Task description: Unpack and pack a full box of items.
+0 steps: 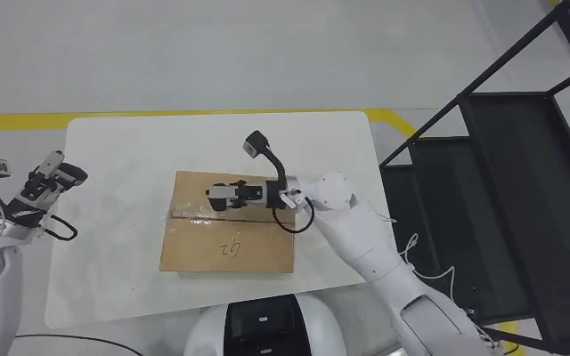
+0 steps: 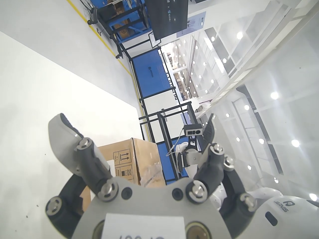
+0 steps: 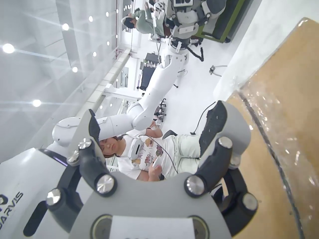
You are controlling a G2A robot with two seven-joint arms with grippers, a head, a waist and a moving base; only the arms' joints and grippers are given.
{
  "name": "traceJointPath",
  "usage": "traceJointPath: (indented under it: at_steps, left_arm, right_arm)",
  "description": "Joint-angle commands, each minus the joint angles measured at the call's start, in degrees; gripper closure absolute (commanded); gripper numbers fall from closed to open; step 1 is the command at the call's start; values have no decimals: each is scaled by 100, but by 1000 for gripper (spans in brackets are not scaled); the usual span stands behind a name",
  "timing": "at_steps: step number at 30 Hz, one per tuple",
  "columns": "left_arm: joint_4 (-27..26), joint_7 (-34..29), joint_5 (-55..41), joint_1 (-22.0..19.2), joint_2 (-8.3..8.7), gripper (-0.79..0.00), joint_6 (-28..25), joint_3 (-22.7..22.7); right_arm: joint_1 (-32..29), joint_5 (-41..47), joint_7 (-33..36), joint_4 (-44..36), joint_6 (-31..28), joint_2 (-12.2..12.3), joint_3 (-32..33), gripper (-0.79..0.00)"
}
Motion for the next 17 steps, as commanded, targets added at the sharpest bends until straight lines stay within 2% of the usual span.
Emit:
traceJointPath:
  at_steps: [1,5,9,17]
  left_arm:
    - [-29,71,20,-22,-15,-785,74,62]
    - [-70,285,141,-99,-52,-785,261,233]
    - [-64,444,188,-206,-95,-785,404,416]
    - [-64,444,189,-206,-95,-785,405,416]
  right_arm:
    - [-522,-3,-167,-462,-65,129,627,-785]
    - [-1433,349,-650,-1118,-266,298,1645,-785]
    - [-1881,695,-984,-1427,-457,384,2302,-785]
    - [-1936,822,-1078,-1460,-474,405,2433,-785]
